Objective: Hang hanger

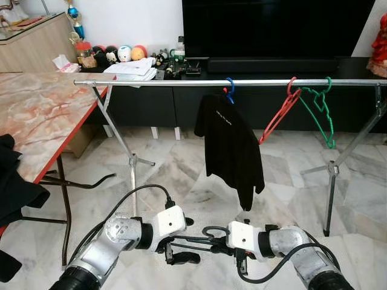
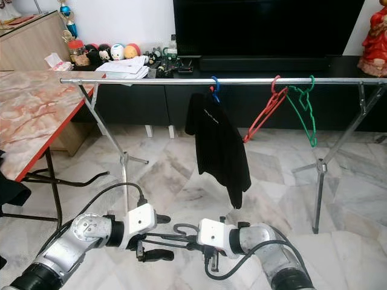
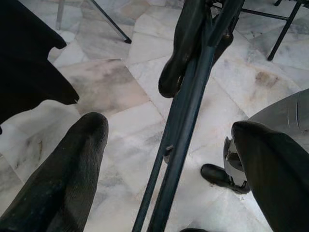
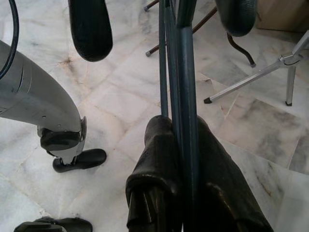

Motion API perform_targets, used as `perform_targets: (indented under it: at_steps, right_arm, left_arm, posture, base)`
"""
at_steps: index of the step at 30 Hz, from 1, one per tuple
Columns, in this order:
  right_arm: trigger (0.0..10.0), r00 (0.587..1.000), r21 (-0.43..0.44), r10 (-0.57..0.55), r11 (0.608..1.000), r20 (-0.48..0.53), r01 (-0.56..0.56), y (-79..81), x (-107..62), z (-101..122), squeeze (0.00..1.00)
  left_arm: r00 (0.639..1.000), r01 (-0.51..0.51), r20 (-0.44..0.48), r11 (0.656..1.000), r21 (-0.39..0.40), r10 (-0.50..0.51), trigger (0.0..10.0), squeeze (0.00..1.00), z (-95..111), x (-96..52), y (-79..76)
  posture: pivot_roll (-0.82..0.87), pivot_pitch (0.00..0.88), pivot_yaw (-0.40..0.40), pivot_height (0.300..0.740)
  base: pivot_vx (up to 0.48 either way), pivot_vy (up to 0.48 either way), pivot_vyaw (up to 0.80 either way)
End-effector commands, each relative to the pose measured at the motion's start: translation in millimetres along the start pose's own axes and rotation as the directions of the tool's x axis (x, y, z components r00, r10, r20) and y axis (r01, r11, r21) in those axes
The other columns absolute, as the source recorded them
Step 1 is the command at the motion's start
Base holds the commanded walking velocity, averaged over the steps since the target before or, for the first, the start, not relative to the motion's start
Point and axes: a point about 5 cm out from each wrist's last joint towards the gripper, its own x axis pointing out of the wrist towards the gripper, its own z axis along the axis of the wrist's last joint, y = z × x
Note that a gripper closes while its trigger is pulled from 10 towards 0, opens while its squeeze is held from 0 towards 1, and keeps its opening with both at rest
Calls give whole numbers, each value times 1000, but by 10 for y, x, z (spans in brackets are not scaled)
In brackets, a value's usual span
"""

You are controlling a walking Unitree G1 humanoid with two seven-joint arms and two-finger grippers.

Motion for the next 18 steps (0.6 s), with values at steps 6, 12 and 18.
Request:
perform_targets:
  at_steps: [6, 12, 18]
  right_arm:
    - [10000, 1000, -18, -2, 1000, 21, 2, -23, 4, 63, 0]
    - [10000, 1000, -18, -4, 1000, 18, 5, -13, 5, 62, 0]
    - [10000, 1000, -10, -2, 1000, 20, 2, 3, 14, 57, 0]
  left_arm:
    - [1000, 9, -20, 1000, -2, -9, 0, 0, -16, -9, 21]
    - [1000, 9, -16, 1000, 2, -9, 0, 0, -10, -5, 22]
    - [1000, 5, -7, 1000, 2, -5, 0, 0, 5, 6, 28]
  posture:
    - [23, 76, 69, 740]
    - [24, 76, 69, 740]
    - [25, 76, 70, 740]
  base:
    - [0, 0, 0]
    - [0, 0, 0]
    - [0, 0, 0]
